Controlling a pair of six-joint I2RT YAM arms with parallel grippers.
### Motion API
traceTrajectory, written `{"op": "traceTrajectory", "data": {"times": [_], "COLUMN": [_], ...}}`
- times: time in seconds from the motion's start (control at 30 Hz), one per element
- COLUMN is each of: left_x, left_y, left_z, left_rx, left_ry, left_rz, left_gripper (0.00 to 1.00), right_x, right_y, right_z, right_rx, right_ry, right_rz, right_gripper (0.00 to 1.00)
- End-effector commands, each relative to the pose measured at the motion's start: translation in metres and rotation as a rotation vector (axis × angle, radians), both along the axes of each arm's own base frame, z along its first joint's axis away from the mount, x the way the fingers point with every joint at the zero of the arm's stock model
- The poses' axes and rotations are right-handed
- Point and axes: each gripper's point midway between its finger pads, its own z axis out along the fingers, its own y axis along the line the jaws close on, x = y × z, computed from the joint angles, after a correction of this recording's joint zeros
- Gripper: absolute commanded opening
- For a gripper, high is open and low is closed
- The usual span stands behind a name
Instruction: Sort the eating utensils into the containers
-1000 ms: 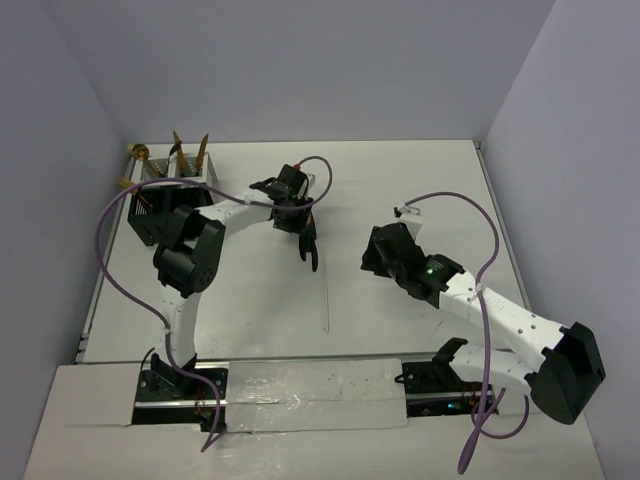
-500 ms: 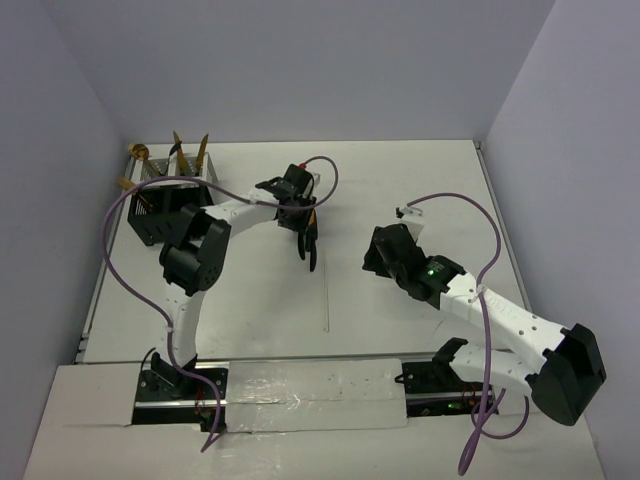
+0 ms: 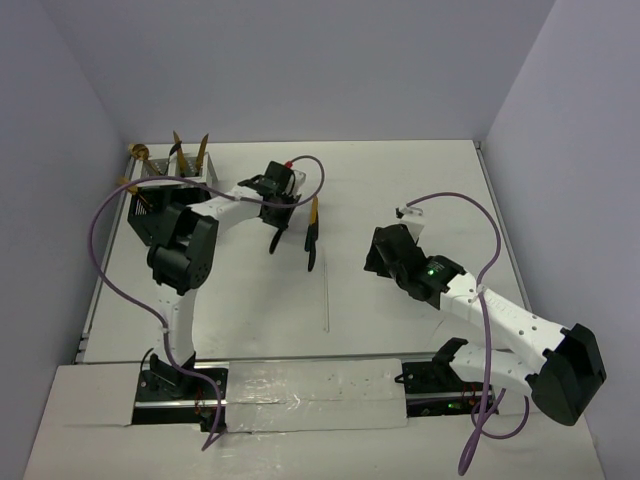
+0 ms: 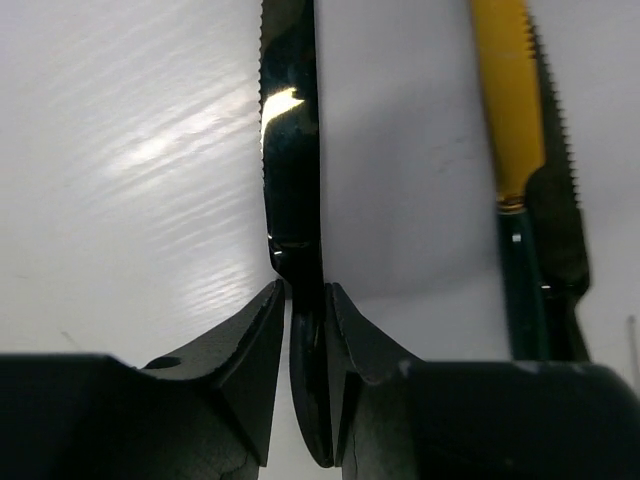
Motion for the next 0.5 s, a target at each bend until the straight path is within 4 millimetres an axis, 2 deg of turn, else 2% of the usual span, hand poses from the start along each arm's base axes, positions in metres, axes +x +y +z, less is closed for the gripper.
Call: {"op": "traceTrajectory", "data": {"times": [0.0, 0.1, 0.27, 0.33, 0.43, 0.47], "left_x": [-0.027, -0.021, -0.015, -0.019, -0.022, -0.022], "left_y": [0.023, 0.02, 0.017, 0.014, 0.016, 0.017], "left_z": [-0.021, -0.015, -0.024, -0.027, -0.033, -0.034], "left_rx": [0.056, 0.047, 0.063, 0.05, 0.066, 0.068], "left_ry": [0.12, 0.106, 0.136, 0.158, 0.173, 0.178], "left_rz": [-0.047, -0.048, -0.048, -0.05, -0.056, -0.054], "left_gripper": [0.32, 0.33, 0.35, 0.35, 0.33, 0.29], "right_x": [0.008, 0.01, 0.013, 0.013, 0.014, 0.014], "right_y": [-0.003, -0.001, 0.0, -0.001, -0.002, -0.002], "right_z": [0.011, 0.012, 0.015, 0.017, 0.018, 0.018], "right_rx": [-0.011, -0.011, -0.021, -0.028, -0.034, -0.036], "right_ry": [-0.037, -0.035, -0.04, -0.041, -0.046, -0.046], "right_rz": [-0.022, -0.017, -0.012, -0.013, -0.014, -0.014], "right_gripper": [0.6, 0.6, 0.6, 0.6, 0.6, 0.6]}}
